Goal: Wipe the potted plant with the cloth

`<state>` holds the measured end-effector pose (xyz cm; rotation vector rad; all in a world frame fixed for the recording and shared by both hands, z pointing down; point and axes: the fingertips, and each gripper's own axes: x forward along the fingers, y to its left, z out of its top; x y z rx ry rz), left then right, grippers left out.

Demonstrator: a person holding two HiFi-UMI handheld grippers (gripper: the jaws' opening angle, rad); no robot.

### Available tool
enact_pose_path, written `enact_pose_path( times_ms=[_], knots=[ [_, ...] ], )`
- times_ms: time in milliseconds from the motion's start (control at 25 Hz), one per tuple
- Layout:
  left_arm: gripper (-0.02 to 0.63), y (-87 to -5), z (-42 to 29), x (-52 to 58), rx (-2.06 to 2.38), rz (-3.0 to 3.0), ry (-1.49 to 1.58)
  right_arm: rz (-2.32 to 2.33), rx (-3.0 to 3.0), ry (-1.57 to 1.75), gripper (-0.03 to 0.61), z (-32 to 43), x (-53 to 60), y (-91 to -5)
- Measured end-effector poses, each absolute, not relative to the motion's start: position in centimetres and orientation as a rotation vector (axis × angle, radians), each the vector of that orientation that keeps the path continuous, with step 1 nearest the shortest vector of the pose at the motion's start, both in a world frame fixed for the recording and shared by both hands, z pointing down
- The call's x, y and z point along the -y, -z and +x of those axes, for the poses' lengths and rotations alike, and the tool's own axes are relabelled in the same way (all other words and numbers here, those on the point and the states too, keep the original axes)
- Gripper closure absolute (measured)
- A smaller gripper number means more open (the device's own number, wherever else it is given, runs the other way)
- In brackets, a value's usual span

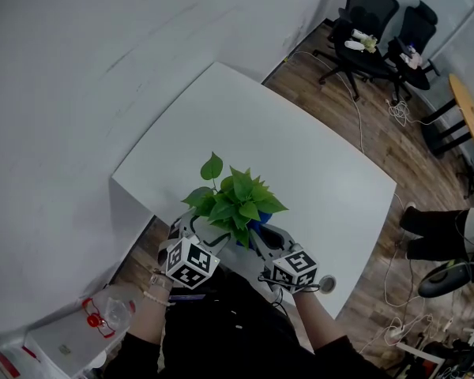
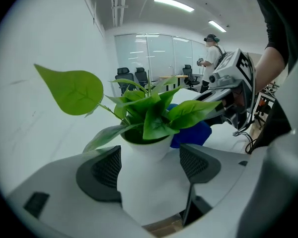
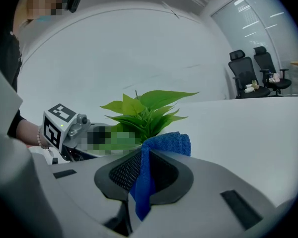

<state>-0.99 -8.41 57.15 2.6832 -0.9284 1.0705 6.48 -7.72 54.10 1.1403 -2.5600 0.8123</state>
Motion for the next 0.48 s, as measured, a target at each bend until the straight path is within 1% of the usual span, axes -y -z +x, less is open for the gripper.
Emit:
enact_pose_path(
  times_ms=[240, 480],
  knots=[
    [0.244, -58.4, -3.5, 8.8, 0.885, 2.686, -1.109, 1.244, 2.516, -0.830, 0.503, 7.0, 9.6, -54.5],
    [0.244, -58.3, -4.7, 11.5, 0.833, 2.747, -1.087, 1.289, 2.471, -0.805, 0.503, 7.2, 12.2, -54.9]
  ],
)
